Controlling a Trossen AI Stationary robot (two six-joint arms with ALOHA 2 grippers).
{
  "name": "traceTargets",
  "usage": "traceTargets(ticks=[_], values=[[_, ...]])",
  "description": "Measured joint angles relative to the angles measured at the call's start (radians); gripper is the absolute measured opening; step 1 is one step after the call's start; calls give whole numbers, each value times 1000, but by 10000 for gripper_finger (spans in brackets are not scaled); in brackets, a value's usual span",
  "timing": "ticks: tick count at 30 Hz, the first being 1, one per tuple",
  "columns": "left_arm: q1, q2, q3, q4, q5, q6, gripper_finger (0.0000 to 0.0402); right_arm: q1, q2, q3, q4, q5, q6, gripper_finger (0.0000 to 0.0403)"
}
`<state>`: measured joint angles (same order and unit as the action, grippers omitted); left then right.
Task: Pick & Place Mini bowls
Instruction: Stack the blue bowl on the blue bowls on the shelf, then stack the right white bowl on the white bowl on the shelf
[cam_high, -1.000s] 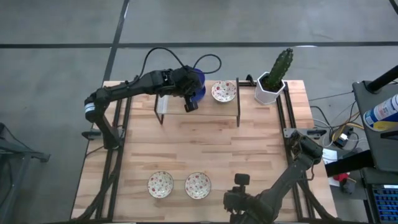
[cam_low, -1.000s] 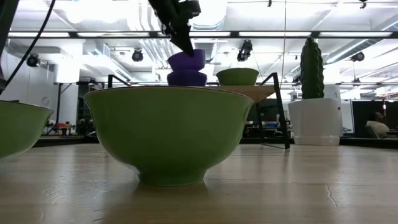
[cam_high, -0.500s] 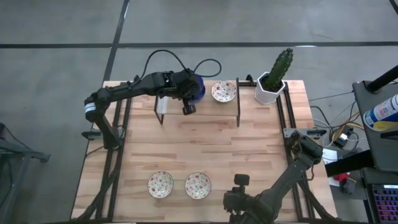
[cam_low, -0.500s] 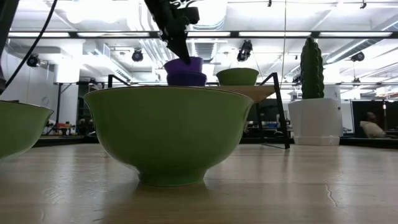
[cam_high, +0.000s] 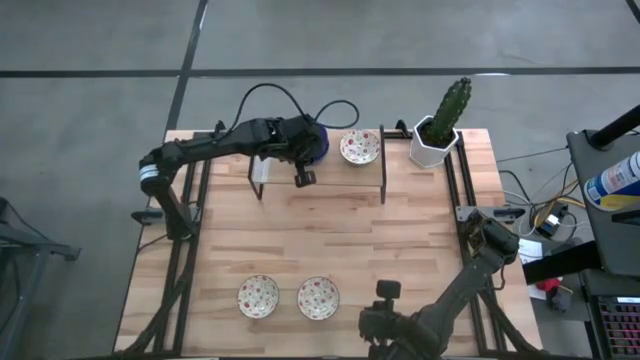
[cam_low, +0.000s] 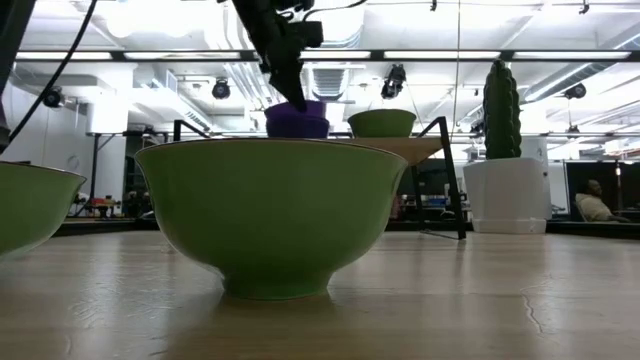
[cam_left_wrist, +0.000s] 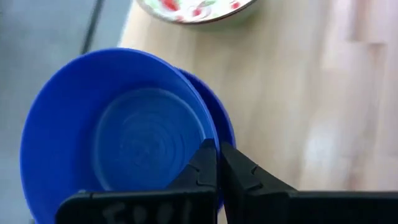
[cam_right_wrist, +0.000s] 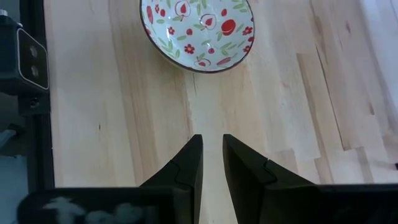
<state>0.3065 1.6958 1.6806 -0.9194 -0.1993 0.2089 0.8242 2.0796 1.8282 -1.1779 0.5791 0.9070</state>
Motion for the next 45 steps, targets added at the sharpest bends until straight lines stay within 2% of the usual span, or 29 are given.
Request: traceTargets(ticks=[4, 15, 24, 30, 36, 41, 45], values=[[-5, 9, 1, -2, -76, 1, 19, 3, 0, 0, 6, 0, -1, 59], [-16, 9, 19, -35, -62, -27, 48, 3, 0, -2, 9, 0, -1, 59], [-53, -2, 121, -102, -55, -97, 51, 3, 0, -2, 11, 0, -30, 59], [-110, -38, 122, -132, 36, -141, 51, 3, 0, -2, 44, 0, -93, 59], [-183, -57, 95, -129, 209, -181, 51, -11, 0, -5, 174, -1, -300, 59], [-270, -69, 41, -75, 269, -180, 51, -45, 0, -19, 275, -5, -443, 59], [-344, -104, -23, 6, 276, -182, 51, -67, 0, -65, 364, -16, -532, 59]])
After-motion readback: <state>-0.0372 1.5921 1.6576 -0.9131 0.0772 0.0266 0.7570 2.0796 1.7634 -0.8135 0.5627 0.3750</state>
